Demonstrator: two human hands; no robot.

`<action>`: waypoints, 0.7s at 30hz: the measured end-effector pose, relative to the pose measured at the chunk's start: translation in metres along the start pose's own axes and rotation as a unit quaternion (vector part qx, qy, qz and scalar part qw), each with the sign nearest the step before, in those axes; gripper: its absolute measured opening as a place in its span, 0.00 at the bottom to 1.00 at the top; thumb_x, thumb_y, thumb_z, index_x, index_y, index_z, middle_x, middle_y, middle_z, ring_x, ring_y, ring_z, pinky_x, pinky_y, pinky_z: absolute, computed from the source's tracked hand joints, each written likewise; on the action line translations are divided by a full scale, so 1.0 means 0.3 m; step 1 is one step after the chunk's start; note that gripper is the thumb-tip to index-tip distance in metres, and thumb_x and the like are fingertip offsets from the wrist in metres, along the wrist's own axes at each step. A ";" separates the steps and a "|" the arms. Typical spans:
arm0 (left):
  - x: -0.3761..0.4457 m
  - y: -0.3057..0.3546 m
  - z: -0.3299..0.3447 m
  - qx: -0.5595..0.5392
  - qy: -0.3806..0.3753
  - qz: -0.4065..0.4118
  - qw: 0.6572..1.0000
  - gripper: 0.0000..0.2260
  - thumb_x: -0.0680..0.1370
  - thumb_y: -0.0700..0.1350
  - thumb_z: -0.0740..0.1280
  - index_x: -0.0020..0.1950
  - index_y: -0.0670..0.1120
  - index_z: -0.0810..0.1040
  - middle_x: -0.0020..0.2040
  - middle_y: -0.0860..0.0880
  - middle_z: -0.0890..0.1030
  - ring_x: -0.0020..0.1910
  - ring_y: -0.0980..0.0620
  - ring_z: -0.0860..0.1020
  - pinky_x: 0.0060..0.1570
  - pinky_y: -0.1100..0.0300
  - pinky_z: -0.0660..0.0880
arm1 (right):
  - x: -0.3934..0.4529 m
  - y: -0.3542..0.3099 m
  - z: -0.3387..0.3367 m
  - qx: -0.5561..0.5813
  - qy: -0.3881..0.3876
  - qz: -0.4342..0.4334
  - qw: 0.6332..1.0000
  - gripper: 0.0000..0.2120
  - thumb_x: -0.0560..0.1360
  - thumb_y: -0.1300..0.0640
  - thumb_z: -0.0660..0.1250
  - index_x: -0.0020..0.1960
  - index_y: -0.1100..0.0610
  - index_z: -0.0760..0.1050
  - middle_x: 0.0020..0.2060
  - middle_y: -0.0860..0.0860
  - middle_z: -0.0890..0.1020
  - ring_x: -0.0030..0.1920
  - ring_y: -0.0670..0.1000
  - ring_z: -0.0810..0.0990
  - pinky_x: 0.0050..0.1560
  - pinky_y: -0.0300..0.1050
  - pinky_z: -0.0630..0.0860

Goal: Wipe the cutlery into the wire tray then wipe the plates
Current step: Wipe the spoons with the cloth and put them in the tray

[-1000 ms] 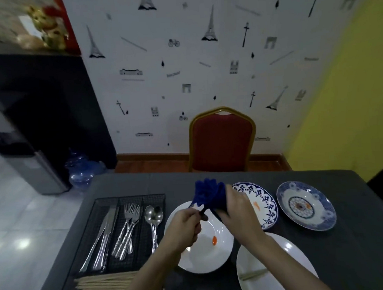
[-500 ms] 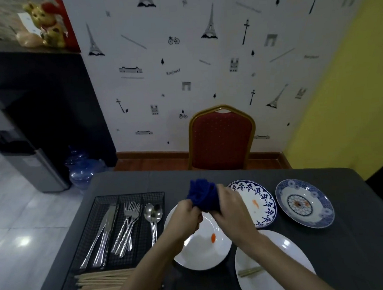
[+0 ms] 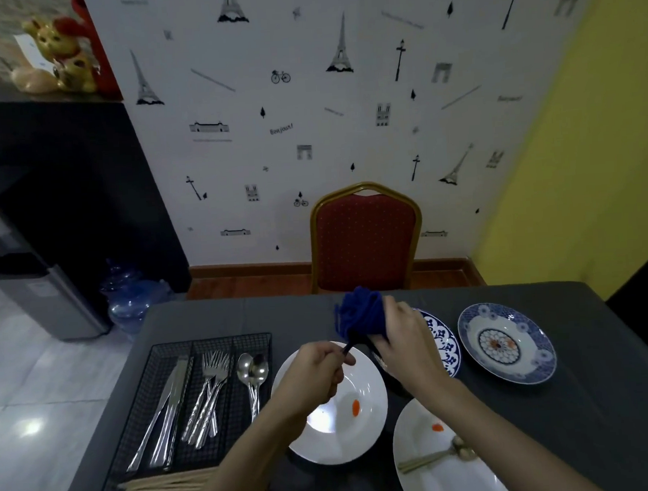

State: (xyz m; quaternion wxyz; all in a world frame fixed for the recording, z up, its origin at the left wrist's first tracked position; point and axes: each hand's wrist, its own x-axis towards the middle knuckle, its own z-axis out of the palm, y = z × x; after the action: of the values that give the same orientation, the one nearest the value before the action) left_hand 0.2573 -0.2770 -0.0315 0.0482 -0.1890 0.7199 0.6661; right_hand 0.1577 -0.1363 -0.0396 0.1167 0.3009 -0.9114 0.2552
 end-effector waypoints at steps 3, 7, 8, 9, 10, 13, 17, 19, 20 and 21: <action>0.013 0.003 0.002 -0.003 0.013 0.001 1.000 0.11 0.80 0.36 0.56 0.46 0.38 0.77 0.27 0.51 0.68 0.23 0.57 0.63 0.24 0.65 0.60 | -0.034 -0.057 0.024 0.045 -0.026 -0.026 0.998 0.15 0.69 0.58 0.72 0.52 0.56 0.69 0.42 0.53 0.76 0.41 0.52 0.73 0.39 0.43 0.67; -0.004 -0.017 -0.008 0.004 0.009 0.001 1.000 0.12 0.81 0.37 0.56 0.47 0.38 0.78 0.26 0.52 0.68 0.21 0.59 0.63 0.23 0.67 0.60 | -0.028 -0.023 0.016 0.012 -0.026 -0.023 0.999 0.17 0.69 0.58 0.72 0.55 0.57 0.70 0.45 0.54 0.77 0.44 0.53 0.74 0.42 0.42 0.67; -0.004 -0.015 -0.005 0.007 0.011 0.001 1.000 0.12 0.81 0.37 0.56 0.47 0.38 0.79 0.26 0.52 0.68 0.21 0.59 0.64 0.23 0.67 0.61 | -0.015 -0.014 0.008 0.001 -0.017 -0.004 1.000 0.17 0.69 0.58 0.71 0.55 0.57 0.70 0.45 0.55 0.77 0.44 0.53 0.73 0.41 0.42 0.66; 0.000 -0.011 -0.002 0.008 0.015 0.002 1.000 0.12 0.81 0.37 0.56 0.47 0.38 0.79 0.26 0.52 0.68 0.21 0.59 0.64 0.23 0.67 0.61 | -0.010 -0.017 0.005 0.004 -0.014 0.004 1.000 0.16 0.69 0.58 0.71 0.54 0.57 0.70 0.44 0.54 0.77 0.43 0.53 0.73 0.41 0.42 0.65; 0.005 -0.006 0.001 0.009 0.019 0.002 1.000 0.11 0.81 0.37 0.57 0.47 0.38 0.78 0.26 0.51 0.69 0.22 0.58 0.64 0.24 0.67 0.62 | -0.015 -0.033 0.009 0.021 -0.021 -0.003 1.000 0.16 0.69 0.58 0.71 0.53 0.57 0.70 0.43 0.53 0.76 0.42 0.52 0.73 0.40 0.41 0.65; 0.007 -0.010 -0.007 0.018 0.017 0.003 1.000 0.09 0.79 0.36 0.58 0.44 0.40 0.76 0.28 0.50 0.70 0.22 0.58 0.65 0.25 0.65 0.63 | -0.056 -0.073 0.018 0.067 -0.057 -0.057 0.995 0.16 0.69 0.58 0.71 0.54 0.56 0.70 0.44 0.51 0.76 0.43 0.50 0.72 0.41 0.40 0.67; -0.014 -0.018 -0.004 0.034 -0.001 0.010 0.999 0.12 0.80 0.36 0.57 0.42 0.40 0.78 0.26 0.51 0.70 0.20 0.60 0.64 0.23 0.67 0.61 | -0.021 -0.011 -0.009 0.017 -0.021 -0.014 1.000 0.15 0.70 0.59 0.71 0.53 0.57 0.70 0.42 0.53 0.76 0.42 0.52 0.73 0.40 0.41 0.64; -0.007 -0.009 0.003 0.029 0.004 0.008 1.000 0.12 0.80 0.35 0.57 0.42 0.40 0.77 0.27 0.50 0.70 0.20 0.59 0.64 0.22 0.67 0.61 | -0.025 -0.027 -0.004 0.027 -0.024 -0.005 0.999 0.15 0.69 0.58 0.71 0.53 0.57 0.70 0.42 0.52 0.76 0.42 0.51 0.72 0.39 0.40 0.63; -0.003 -0.007 0.003 0.022 0.005 0.003 1.000 0.11 0.80 0.35 0.57 0.43 0.39 0.77 0.28 0.49 0.70 0.21 0.59 0.64 0.23 0.67 0.62 | -0.038 -0.046 0.007 0.036 -0.037 -0.023 0.998 0.16 0.69 0.58 0.72 0.53 0.56 0.70 0.43 0.51 0.76 0.42 0.50 0.72 0.40 0.40 0.64; 0.000 -0.008 0.000 0.013 0.004 -0.003 1.000 0.10 0.80 0.35 0.57 0.44 0.39 0.76 0.28 0.49 0.69 0.21 0.58 0.64 0.23 0.66 0.62 | -0.055 -0.060 0.017 0.042 -0.054 -0.044 0.997 0.16 0.69 0.58 0.71 0.54 0.55 0.70 0.43 0.51 0.77 0.43 0.50 0.72 0.41 0.39 0.66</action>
State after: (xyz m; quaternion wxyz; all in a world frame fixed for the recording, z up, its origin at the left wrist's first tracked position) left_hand 0.2582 -0.2770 -0.0339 0.0500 -0.1929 0.7280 0.6560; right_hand 0.1815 -0.1434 -0.0427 0.0656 0.3590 -0.8908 0.2708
